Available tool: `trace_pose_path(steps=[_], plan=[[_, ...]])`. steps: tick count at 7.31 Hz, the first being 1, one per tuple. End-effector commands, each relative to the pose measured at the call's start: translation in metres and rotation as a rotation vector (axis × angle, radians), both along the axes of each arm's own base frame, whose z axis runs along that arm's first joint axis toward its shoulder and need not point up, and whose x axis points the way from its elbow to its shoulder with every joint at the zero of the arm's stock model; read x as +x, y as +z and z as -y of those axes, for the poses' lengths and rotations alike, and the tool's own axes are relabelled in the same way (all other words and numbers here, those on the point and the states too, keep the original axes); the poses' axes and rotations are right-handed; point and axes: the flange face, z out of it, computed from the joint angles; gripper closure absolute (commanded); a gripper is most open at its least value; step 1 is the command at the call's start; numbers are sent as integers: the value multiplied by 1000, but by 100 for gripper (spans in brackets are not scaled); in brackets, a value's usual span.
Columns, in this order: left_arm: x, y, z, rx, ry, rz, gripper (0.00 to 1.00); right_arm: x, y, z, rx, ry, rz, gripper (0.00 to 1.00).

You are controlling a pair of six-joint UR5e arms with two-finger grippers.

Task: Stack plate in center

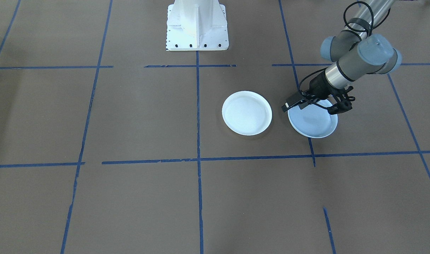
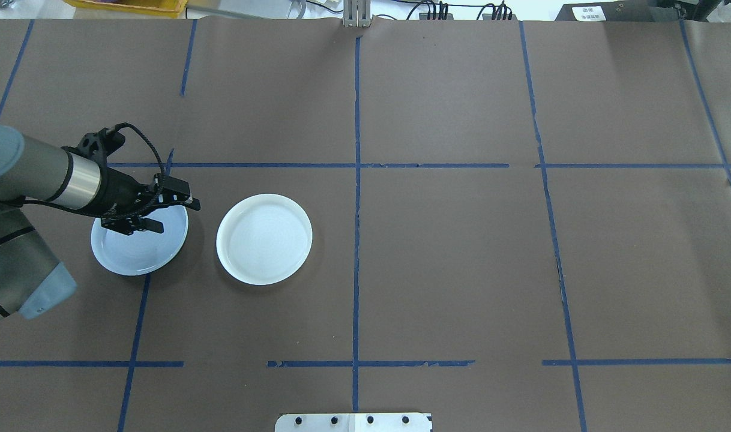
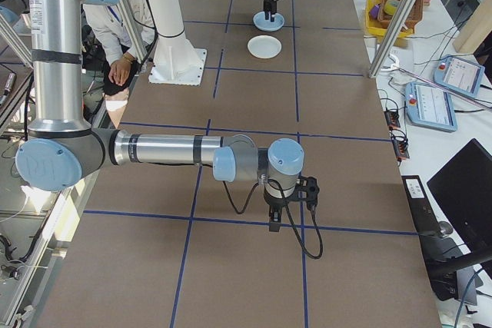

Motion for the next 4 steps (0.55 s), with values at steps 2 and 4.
trace_pose_path(steps=[2,4], plan=[[57,-10,-25,35,-67,42,0,0,0,0,0,0,1,0],[74,-10,-41,38,-33,43,15,0,0,0,0,0,-1,0]])
